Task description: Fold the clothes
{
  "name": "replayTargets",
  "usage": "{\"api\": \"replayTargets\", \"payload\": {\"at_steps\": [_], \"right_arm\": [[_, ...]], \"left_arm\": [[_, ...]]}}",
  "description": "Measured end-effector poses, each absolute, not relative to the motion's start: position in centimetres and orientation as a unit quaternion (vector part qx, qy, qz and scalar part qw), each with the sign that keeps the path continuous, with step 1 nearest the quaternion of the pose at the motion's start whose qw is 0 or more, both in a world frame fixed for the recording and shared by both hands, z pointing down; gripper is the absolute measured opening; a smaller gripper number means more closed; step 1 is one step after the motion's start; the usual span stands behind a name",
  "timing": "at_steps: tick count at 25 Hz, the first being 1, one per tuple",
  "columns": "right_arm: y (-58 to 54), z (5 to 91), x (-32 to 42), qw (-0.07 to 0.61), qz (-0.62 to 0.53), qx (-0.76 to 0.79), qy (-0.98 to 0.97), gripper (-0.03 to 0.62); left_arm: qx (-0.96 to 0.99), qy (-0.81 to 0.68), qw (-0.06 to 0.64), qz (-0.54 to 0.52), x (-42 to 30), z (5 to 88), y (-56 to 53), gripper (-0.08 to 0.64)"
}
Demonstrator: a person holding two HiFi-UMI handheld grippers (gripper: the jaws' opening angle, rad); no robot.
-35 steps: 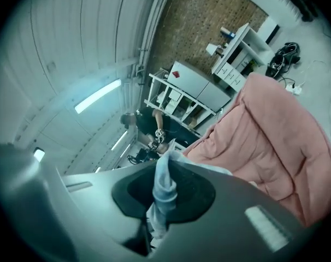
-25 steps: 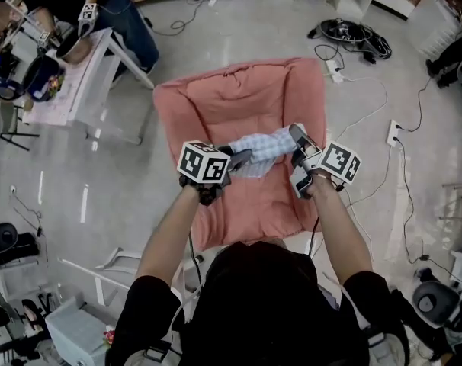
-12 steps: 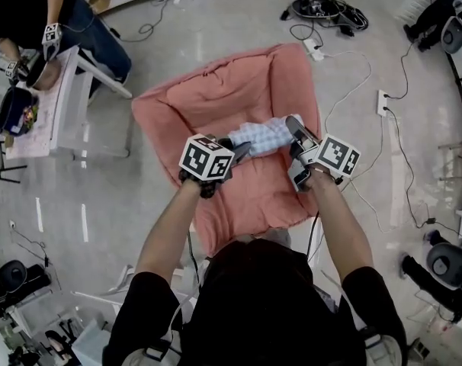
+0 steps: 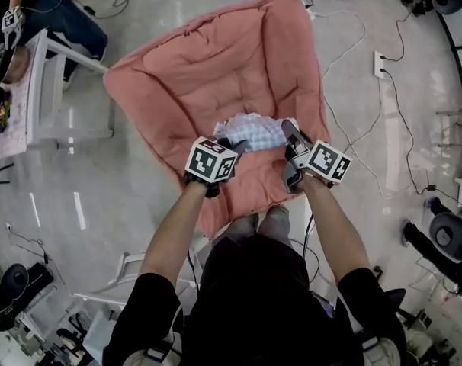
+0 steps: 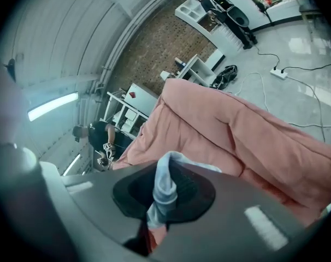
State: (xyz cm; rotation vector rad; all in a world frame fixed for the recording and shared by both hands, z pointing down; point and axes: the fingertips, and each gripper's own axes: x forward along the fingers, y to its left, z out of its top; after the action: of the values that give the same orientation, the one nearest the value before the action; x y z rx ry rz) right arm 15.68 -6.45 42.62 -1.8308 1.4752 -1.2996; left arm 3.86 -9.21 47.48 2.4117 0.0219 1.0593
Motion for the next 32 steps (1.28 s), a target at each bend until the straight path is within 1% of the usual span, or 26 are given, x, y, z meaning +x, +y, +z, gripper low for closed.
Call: {"api": "replayTargets", "payload": {"at_steps": [6,16,23,32], "right_arm": [[-2.5,47.7,14.7,0.238,-0.482,-0.674,0.507,0.02],[7.6,55.7,13.1,0.2,-0.526,-0.67,0.485,0.02],[14.8,60.0,10.4,0.168,-0.557,-0.652,0.487,0.02],[21.0,64.6,7.1,0.134,-0.584,-0.624,0.501,0.02]], "left_arm": [[0.872,-0.014,0.286,0.396,2.2,52.0,-5.9,0.043],[0.842,-0.022,0.337,0.421,0.2,59.3,5.0,0.043],[0.818,-0.05,0.377,0.432,-3.2,63.0,12.9,0.044],[0.798,-0.089,0.418,0.425,-6.9,67.1,19.6,0.046]]}}
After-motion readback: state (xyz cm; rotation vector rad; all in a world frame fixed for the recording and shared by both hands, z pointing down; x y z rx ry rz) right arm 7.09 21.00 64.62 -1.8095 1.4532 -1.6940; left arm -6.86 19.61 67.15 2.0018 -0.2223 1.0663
